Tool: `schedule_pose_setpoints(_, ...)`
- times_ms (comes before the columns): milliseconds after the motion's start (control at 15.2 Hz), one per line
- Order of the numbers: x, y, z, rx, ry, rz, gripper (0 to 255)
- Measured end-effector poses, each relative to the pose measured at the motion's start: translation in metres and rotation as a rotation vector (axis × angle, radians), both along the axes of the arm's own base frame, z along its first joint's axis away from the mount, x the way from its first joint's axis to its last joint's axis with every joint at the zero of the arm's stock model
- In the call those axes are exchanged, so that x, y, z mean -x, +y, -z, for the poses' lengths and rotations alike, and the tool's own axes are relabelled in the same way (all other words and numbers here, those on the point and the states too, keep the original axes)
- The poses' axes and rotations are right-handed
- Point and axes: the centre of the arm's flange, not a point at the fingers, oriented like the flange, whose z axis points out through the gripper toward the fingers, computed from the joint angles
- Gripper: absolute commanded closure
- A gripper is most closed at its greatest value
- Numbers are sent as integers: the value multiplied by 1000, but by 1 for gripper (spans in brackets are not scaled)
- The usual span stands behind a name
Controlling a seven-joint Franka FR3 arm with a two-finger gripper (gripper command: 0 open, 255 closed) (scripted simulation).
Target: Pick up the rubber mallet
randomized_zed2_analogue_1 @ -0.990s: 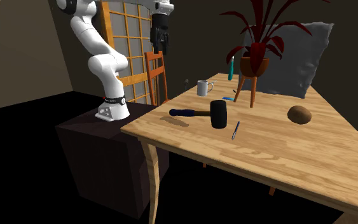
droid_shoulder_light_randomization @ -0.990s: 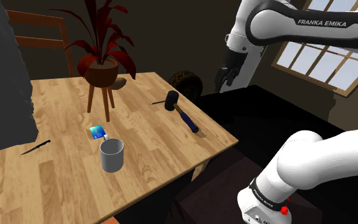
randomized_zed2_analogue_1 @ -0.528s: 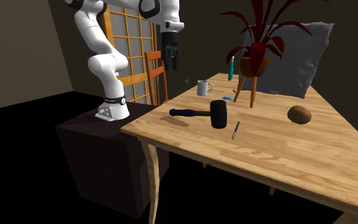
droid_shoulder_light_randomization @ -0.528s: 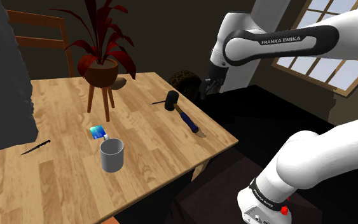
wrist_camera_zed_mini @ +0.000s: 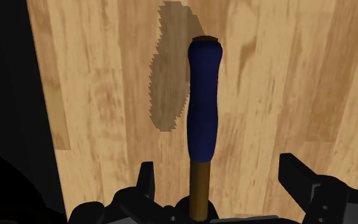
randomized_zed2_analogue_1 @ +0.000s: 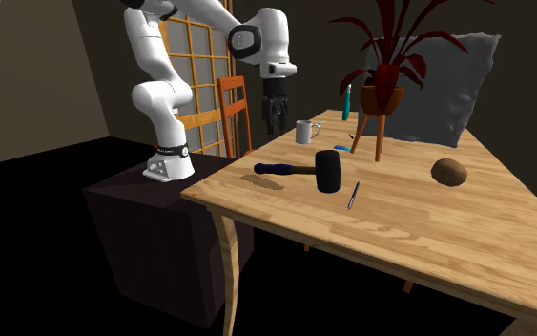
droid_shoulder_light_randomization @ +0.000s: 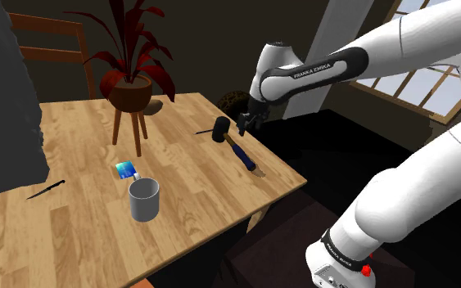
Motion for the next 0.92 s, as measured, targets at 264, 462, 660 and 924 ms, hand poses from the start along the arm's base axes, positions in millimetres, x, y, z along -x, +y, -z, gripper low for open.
schedule_pose_setpoints(264, -30, -7, 40, 2, -20, 25, 0)
schedule_pose_setpoints(462, -55, -10, 67, 3, -34, 43, 0)
schedule_pose_setpoints(660, -62, -12, 83, 3, -39, 49, 0)
schedule_pose_setpoints(924, -65, -13, 104, 3, -40, 50, 0)
